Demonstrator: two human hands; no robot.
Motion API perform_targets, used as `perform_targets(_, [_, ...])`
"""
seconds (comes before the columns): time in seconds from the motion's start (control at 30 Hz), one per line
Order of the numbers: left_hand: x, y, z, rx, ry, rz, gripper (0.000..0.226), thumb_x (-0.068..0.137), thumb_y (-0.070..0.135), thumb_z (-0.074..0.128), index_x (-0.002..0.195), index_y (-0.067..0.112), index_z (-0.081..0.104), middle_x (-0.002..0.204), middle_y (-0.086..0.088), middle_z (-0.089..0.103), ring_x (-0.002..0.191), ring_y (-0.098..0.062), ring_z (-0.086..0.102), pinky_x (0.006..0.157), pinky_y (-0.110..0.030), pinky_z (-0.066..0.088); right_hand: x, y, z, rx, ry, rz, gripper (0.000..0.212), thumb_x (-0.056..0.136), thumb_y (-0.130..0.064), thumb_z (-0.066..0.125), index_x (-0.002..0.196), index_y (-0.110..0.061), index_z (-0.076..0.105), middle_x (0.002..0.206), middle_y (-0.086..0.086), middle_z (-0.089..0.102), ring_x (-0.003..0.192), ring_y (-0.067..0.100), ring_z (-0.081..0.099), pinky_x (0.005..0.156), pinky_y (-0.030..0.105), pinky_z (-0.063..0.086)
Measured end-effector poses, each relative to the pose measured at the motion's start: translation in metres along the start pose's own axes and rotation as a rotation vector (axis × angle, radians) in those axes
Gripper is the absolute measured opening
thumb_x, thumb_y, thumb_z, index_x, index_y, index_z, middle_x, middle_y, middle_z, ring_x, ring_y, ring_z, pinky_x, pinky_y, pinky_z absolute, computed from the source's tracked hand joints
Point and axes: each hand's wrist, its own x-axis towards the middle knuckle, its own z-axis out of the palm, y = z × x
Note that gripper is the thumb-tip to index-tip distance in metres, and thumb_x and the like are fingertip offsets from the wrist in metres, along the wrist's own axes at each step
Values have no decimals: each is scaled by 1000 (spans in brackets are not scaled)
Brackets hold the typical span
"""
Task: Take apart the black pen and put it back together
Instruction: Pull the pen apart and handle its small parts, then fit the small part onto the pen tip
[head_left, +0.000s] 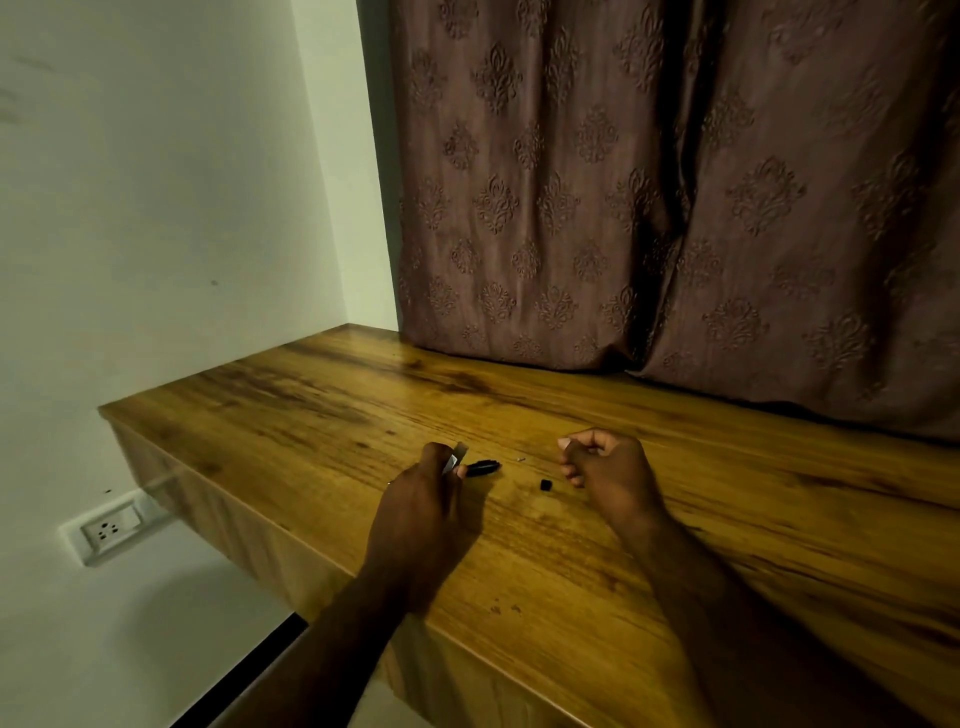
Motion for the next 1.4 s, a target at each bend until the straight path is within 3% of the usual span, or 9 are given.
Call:
perform_targets(0.1, [0,-4,1,-29,-11,7,27,93,52,43,93,27,51,70,9,60,59,-6,56,48,-27,41,4,5,1,-100,88,-51,12,90,-13,66,79,-9,69,67,7,65,63,17,58,64,27,46])
perform_targets(0.3, [4,-6,3,63,-45,43,35,92,54,45,95,23,62,86,6,62,78,-10,53,68,-34,47,12,2,21,-304,187,-71,13,90,-17,64,78,-19,70,81,-4,70,69,5,58,59,15,38])
perform_targets(0.5, [4,0,1,107,-58,81,34,93,48,48,94,19,66,86,0,65,78,-14,53,68,-35,47,11,3,35,-625,126,-108,15,91,-24,62,82,-19,74,90,-6,75,78,13,65,65,21,41])
perform_targets(0.67, [4,-1,3,103,-73,71,32,95,47,49,98,21,67,87,1,66,78,-13,54,68,-34,48,9,0,38,-883,87,-141,20,91,-29,57,85,-19,73,90,3,74,85,26,67,76,34,54])
perform_targets(0.9, [5,-10,10,139,-96,50,23,93,44,52,104,29,65,85,6,65,79,-12,56,67,-31,46,5,0,41,-1011,49,-114,20,90,-31,55,89,-20,72,97,3,71,94,30,64,85,38,53])
perform_targets(1.07, [7,-13,13,141,-84,57,19,92,42,55,99,28,65,81,7,64,74,-11,55,61,-27,41,4,-1,40,-1026,46,-118,22,88,-36,57,87,-19,71,97,5,71,94,31,63,84,37,52])
perform_targets(1.2, [6,-14,13,136,-73,56,29,93,50,49,99,27,65,80,8,63,72,-7,52,61,-27,42,2,-2,39,-970,39,-119,27,85,-39,60,73,-15,66,82,4,69,83,30,64,75,32,50])
perform_targets(1.33, [6,-11,12,136,-59,66,33,94,53,45,95,26,65,77,7,62,68,-6,50,58,-24,35,5,-2,28,-619,153,-7,34,89,-36,62,64,-13,64,58,-4,62,54,13,57,50,20,36])
perform_targets(1.4, [5,-10,11,124,-60,48,32,94,51,47,94,25,65,78,6,62,70,-9,53,58,-24,35,7,-2,18,-498,220,16,30,91,-30,63,66,-14,66,58,-6,61,52,6,52,48,15,31])
